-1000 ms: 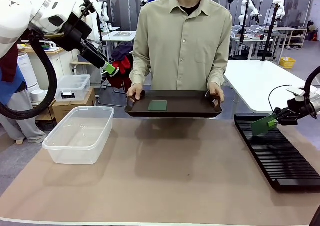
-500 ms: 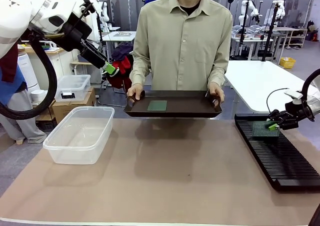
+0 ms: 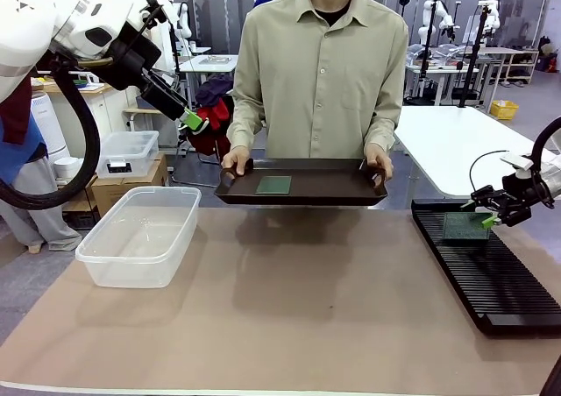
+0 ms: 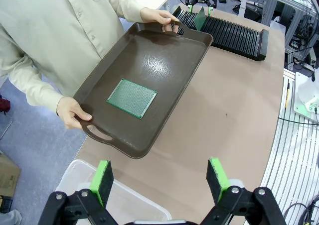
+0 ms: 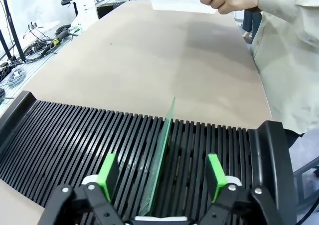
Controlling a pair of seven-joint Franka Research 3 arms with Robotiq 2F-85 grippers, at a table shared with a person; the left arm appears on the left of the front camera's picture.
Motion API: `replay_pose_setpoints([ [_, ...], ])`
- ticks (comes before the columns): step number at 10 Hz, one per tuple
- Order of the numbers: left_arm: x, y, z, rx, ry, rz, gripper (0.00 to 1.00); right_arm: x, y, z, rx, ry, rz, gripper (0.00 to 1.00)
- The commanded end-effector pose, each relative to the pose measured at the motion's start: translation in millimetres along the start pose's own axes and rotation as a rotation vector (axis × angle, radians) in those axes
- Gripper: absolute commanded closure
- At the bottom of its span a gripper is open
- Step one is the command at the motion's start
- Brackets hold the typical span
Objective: Sort PCBs into racks and boxes based on the side picked up.
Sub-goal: If the short side of the Blank PCB is picked up, insert it into the PCB Rack ; if the long side is picked up, place it in the Organizing box.
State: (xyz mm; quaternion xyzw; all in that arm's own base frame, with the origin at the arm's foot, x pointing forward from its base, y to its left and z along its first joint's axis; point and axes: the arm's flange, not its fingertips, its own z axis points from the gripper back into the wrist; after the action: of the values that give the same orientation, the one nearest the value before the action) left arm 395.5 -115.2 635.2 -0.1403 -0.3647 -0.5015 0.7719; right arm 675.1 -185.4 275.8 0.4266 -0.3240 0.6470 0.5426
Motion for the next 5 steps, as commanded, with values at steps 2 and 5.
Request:
replay_pose_setpoints([
  [2, -1.7, 0.7, -1.0, -0.017, -0.015, 0.003, 0.0, 9.5, 3.2, 3.1, 0.01, 0.003, -0.001, 0.06],
  [5, -1.7, 0.7, -1.0, -0.017, -0.015, 0.003, 0.0, 1.5, 0.5, 2.9, -0.004, 0.003, 0.002, 0.06],
])
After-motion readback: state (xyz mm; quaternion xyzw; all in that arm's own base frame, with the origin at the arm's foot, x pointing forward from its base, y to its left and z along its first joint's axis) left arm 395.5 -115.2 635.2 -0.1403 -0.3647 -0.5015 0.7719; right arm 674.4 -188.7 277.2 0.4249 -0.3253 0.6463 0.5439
